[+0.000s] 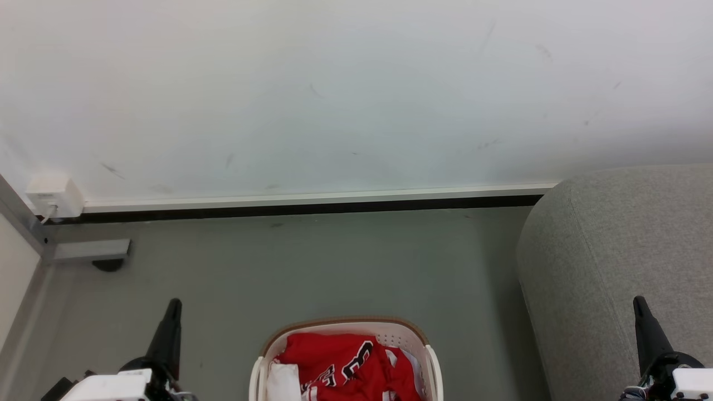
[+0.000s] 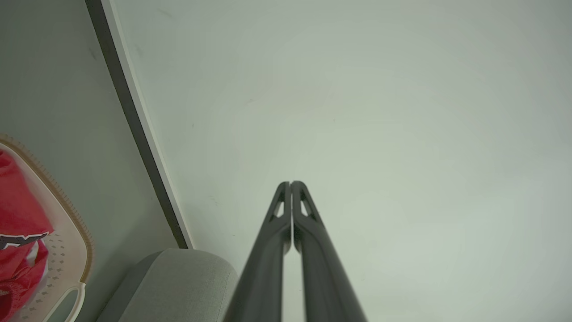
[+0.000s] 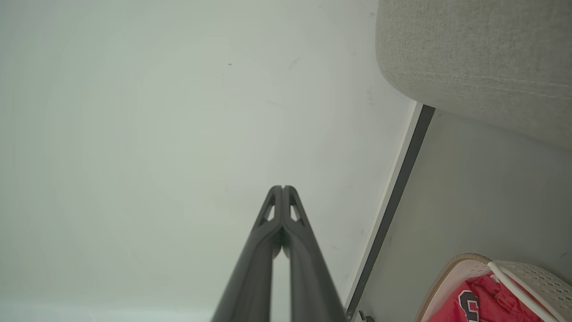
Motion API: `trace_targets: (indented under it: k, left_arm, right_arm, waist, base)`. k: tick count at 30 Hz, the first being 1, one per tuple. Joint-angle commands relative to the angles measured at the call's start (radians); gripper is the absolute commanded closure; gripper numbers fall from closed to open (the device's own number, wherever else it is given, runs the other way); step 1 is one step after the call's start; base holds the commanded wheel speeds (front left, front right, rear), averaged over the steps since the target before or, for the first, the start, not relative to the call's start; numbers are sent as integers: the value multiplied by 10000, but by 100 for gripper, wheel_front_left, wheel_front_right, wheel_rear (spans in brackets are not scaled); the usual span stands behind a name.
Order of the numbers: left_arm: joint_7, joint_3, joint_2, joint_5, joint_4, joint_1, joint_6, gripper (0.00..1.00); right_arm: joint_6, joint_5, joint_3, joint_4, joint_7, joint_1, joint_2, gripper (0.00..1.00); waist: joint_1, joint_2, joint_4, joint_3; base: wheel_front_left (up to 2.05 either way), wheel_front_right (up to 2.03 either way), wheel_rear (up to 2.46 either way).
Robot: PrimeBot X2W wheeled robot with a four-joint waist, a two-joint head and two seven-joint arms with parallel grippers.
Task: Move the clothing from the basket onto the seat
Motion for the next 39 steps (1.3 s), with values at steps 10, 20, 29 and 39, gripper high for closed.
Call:
trace_targets:
  k: [10,20,29,39]
  left_arm:
    - [-23,-23,-65,8,240,199,4,0]
    - [-534,-132,4,449,-150,130,3,0]
    - [-947,92,-29,1947,-576,99,2,0]
    - [-1358,-4,-23,4207,-1043,224,1,0]
  right_arm:
    - [0,-1,47,227,-24,186,71,0]
    - [-2,-263,375,-170,-536,117,56,0]
    - [-3,-1493,788,-484,-946,34,43,0]
    - [-5,-3368,1233,-755,-1359,-22,29,0]
  waist:
    - [0,0,0,1]
    - [0,0,0,30]
    - [0,0,-10,39]
    - [0,0,-31,21]
  base:
    - [0,0,0]
    - [0,0,0]
    - [0,0,0]
    - [0,0,0]
